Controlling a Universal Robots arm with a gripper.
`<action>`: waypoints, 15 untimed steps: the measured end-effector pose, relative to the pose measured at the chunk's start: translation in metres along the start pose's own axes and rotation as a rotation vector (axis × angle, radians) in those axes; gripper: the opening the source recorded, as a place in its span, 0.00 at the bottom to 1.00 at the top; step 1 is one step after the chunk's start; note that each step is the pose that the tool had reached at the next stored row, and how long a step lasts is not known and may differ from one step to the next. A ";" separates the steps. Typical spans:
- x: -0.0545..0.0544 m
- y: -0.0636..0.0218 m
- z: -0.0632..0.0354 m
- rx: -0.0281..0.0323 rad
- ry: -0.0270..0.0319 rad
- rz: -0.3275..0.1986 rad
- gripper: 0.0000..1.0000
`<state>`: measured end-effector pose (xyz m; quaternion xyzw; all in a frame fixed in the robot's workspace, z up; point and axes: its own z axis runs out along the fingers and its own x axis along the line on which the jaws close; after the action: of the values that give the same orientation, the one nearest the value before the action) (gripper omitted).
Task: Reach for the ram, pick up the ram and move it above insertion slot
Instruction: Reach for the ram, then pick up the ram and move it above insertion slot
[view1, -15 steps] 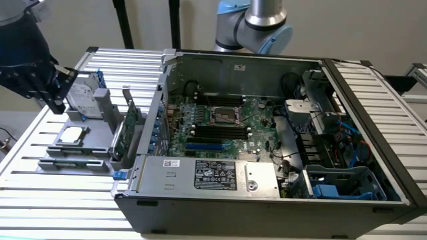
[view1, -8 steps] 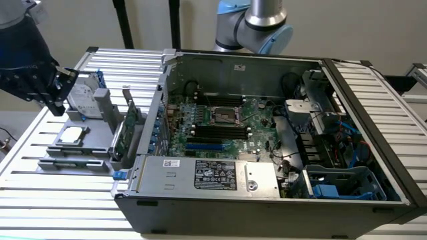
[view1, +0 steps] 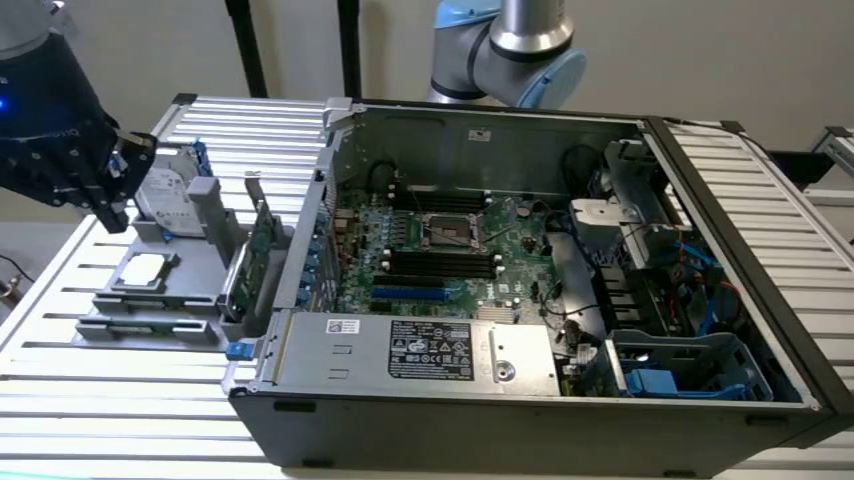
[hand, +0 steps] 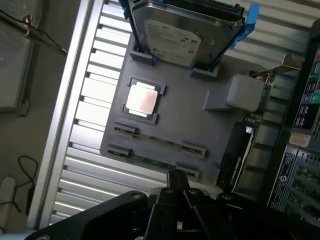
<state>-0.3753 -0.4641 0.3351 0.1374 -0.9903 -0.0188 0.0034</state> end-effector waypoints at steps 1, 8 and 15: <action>0.000 0.0000 -0.0001 0.0001 0.0008 -0.018 0.11; 0.000 0.0000 0.0000 0.0007 0.0058 -0.145 0.11; 0.000 0.0000 -0.0001 0.0032 0.0115 -0.272 0.11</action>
<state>-0.3755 -0.4641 0.3352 0.2706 -0.9625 -0.0168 0.0063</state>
